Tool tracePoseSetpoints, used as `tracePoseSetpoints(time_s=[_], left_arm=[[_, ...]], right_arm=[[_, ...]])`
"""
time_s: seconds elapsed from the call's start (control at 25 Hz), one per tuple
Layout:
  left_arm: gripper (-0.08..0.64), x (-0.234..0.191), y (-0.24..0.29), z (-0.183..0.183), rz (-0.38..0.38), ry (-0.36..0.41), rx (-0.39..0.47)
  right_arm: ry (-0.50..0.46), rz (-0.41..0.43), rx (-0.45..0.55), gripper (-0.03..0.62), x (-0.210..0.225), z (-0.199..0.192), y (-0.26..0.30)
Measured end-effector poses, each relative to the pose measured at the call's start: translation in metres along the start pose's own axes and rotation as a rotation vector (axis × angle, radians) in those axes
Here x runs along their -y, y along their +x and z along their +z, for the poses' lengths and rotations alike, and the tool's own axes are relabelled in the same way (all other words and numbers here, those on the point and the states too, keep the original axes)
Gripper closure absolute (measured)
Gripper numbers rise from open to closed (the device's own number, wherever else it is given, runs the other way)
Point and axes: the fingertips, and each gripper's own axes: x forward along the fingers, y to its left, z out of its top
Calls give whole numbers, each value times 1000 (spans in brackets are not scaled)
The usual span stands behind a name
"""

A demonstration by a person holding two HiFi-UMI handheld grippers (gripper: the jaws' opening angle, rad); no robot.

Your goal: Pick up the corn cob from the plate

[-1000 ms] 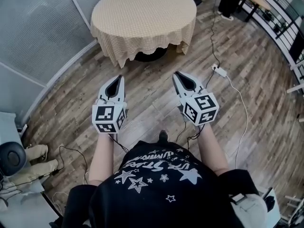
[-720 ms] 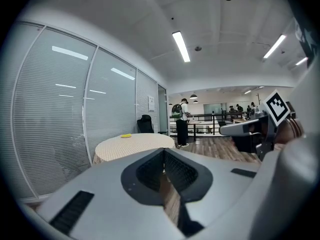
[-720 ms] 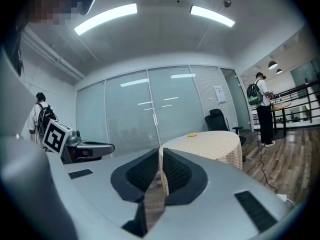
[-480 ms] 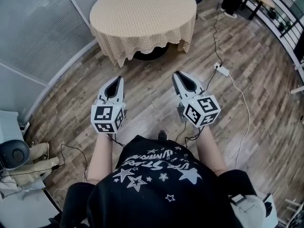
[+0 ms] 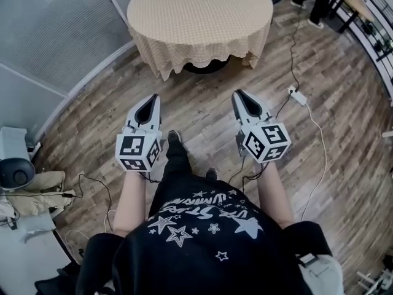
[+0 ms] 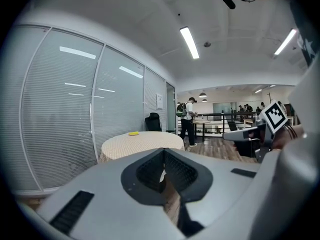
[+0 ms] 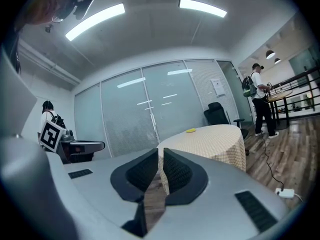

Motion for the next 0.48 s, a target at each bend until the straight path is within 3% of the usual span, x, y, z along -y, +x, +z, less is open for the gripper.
tracePoseSetpoints(time_s=[0.2, 0.48], left_arm=[[554, -34, 36, -2, -26, -25, 13], [554, -100, 111, 12, -89, -39, 38]], right_arm=[[-17, -43, -24, 546, 5, -2, 37], [-63, -115, 7, 546, 24, 36, 121]])
